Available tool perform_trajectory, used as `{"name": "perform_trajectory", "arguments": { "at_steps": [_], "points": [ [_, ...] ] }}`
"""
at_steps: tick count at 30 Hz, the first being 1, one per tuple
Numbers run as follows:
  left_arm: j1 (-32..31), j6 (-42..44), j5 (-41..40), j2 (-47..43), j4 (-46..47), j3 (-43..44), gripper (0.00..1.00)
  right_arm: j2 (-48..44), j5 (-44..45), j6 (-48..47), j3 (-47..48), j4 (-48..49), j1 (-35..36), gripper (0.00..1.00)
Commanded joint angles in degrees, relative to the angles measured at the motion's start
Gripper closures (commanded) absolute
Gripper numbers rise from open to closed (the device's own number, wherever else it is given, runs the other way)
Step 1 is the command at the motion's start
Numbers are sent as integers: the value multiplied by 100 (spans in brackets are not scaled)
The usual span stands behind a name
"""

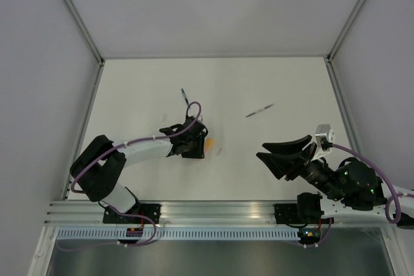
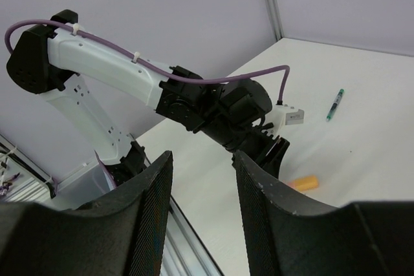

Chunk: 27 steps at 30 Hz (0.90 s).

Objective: Insert the pens into the pen caps

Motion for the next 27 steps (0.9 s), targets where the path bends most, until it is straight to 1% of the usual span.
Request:
{"name": "perform_trajectory", "arguments": {
  "at_steps": [1,3,4,5,6,7,8,9,10,11,12,13,14,15,16,17,18,19,20,21,22,24,25,27],
  "points": [
    [19,-111,-319,-570,-204,-38,52,137,259,-155,351,156,39,50],
    [19,11,-389,-1009,-257,111,45,592,856,-621,527,315,39,53],
    [19,230,-407,-1158,-283,190,35,916,1180,-884,937,264,30,55],
    [19,310,-555,-1299,-283,321,30,1729,1610,-1322,1237,115,39,56],
    [19,389,-643,-1570,-266,366,25,2146,2423,-1509,1944,-43,30,56],
    [19,582,-697,-1686,-205,393,18,2559,2675,-1763,2291,-166,21,55],
    [19,662,-758,-1792,-91,393,16,3215,2808,-2157,2590,-254,-31,53],
    [19,706,-837,-1888,-55,393,14,3457,2722,-2283,2898,-281,-275,52],
    [19,811,-890,-2029,-3,384,12,3703,2504,-2345,3449,-360,-495,51],
    [19,873,-986,-2091,59,306,12,4106,2154,-2355,3724,-474,-819,50],
    [19,943,-1057,-2152,216,253,12,4319,1184,-2172,4266,-623,-1675,48],
    [19,961,-1110,-2249,313,174,12,4564,653,-2022,4568,-1042,-2136,48],
    [10,988,-1136,-2302,462,-79,12,5098,143,-1899,4823,-1255,-2619,45],
    [19,996,-1128,-2355,829,-247,12,5399,-315,-1828,5078,-1440,-3372,43],
    [19,1014,-1102,-2468,1007,-562,12,6002,-1068,-1775,5472,-1790,-3684,42],
    [10,1023,-953,-2522,1191,-696,12,6330,-1432,-1783,5624,-1941,-4271,42],
    [19,1049,-821,-2583,1567,-845,11,6621,-1845,-1801,5860,-2065,-4590,42],
    [19,1058,-646,-2653,1780,-1116,11,6928,-2667,-1792,5950,-2240,-4863,41],
    [19,1049,-375,-2802,2000,-1214,11,7453,-2953,-1810,6003,-2268,-5274,38],
    [10,1041,-302,-2873,2237,-1311,11,7650,-3296,-1897,6012,-2268,-5392,36],
    [19,1032,-284,-2952,2230,-1356,11,7956,-3543,-2176,5986,-2242,-5462,31],
    [19,1084,-546,-3268,2090,-1339,11,8204,-3563,-2502,5942,-2259,-5559,27],
    [19,1093,-817,-3417,2038,-1434,10,8467,-3624,-2843,5977,-2459,-5603,24],
    [19,1093,-1056,-3944,2081,-1592,10,8635,-3852,-3162,5855,-2584,-5796,21]
  ]
}}
